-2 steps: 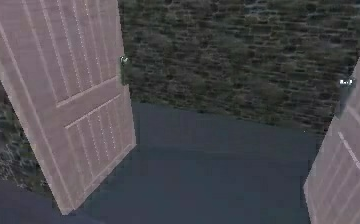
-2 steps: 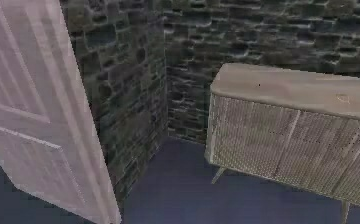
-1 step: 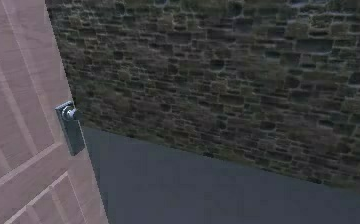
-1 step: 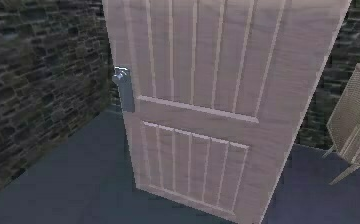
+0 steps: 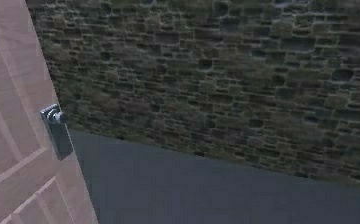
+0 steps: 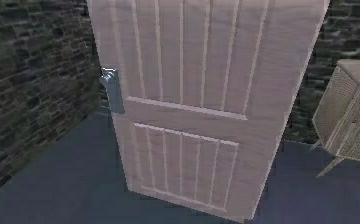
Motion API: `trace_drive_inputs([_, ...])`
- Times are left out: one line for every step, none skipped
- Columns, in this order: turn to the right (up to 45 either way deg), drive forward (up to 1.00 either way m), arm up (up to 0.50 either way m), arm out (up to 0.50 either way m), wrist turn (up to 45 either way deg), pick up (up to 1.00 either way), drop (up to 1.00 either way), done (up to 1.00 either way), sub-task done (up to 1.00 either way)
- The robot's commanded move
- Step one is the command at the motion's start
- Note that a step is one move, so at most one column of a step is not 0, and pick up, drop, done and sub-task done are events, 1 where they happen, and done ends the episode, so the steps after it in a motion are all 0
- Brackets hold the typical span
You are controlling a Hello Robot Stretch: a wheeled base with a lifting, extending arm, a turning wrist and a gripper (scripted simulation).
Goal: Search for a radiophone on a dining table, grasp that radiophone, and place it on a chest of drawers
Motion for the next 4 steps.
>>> trace_drive_inputs([0.0, 1.0, 0.0, 0.0, 0.0, 0.0, 0.0, 0.0, 0.0])
trace_drive_inputs([6.0, 0.0, 0.0, 0.0, 0.0, 0.0, 0.0, 0.0, 0.0])
trace_drive_inputs([0.0, 0.15, 0.0, 0.0, 0.0, 0.0, 0.0, 0.0, 0.0])
trace_drive_inputs([-45.0, 0.0, 0.0, 0.0, 0.0, 0.0, 0.0, 0.0, 0.0])
